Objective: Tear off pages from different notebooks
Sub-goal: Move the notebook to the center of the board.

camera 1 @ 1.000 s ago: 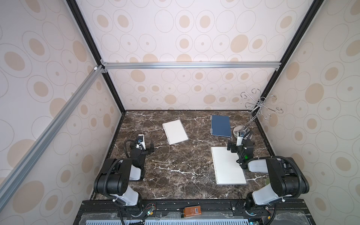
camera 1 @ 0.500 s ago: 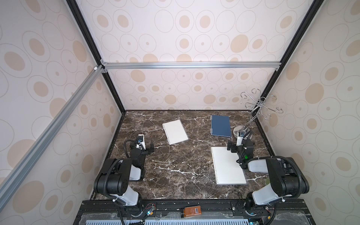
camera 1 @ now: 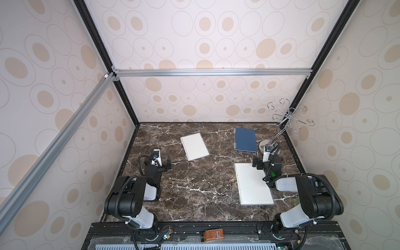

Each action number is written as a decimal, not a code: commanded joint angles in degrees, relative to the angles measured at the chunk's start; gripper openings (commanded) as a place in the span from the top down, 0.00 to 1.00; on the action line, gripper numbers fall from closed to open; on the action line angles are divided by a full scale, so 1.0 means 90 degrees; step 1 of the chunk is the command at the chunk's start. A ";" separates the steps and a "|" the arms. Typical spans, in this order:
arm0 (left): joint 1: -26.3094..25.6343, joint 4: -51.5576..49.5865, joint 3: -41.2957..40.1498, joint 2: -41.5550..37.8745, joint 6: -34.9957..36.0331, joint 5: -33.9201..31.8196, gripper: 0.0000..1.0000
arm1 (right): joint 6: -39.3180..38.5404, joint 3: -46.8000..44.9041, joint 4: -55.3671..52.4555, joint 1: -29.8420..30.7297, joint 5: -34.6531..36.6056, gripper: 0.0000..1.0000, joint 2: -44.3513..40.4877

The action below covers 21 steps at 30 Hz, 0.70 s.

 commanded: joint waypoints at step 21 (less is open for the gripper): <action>-0.0069 -0.6368 0.3005 -0.3471 -0.2848 -0.1206 0.00 | 0.0700 0.0727 -0.4204 0.1109 0.0898 0.02 -0.4739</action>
